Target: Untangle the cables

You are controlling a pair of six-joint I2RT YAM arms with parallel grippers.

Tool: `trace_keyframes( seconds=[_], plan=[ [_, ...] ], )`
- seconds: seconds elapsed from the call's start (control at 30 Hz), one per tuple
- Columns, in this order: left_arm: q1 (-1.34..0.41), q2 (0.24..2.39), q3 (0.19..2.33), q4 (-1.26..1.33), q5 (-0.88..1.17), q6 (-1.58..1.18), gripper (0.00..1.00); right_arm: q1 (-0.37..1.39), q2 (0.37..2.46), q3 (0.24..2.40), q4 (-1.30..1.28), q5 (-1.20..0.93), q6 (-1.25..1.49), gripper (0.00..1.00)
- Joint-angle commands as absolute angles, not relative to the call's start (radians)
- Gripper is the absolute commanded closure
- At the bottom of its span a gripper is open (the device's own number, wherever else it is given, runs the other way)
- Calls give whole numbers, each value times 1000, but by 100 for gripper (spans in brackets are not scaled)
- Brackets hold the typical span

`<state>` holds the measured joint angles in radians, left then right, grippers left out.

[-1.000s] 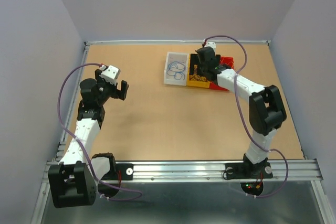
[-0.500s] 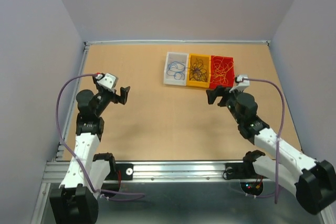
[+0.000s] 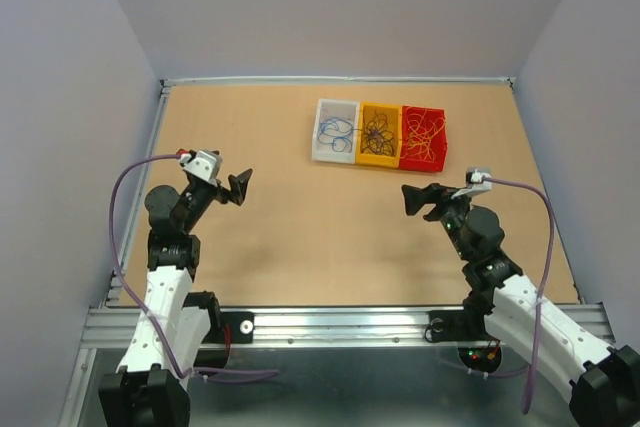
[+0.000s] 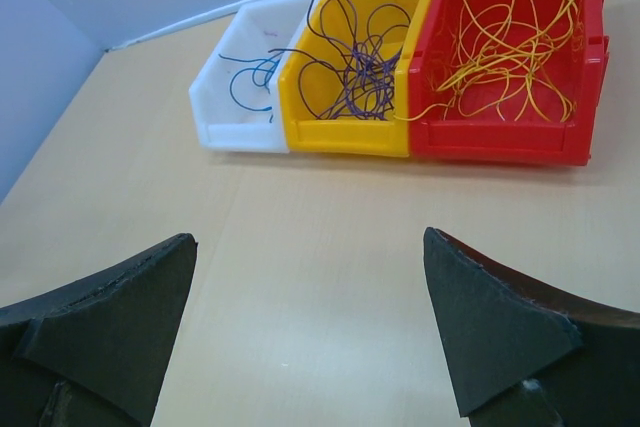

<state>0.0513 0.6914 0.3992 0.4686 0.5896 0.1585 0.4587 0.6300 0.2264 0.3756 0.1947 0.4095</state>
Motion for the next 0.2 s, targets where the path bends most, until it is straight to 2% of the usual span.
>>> trace_keyframes(
  seconds=[0.0,0.17],
  plan=[
    [46,703,400,540,615,147,1,460,637,206,436,224,425,0],
    [44,715,399,543,618,153,1,462,656,212,433,259,439,0]
  ],
)
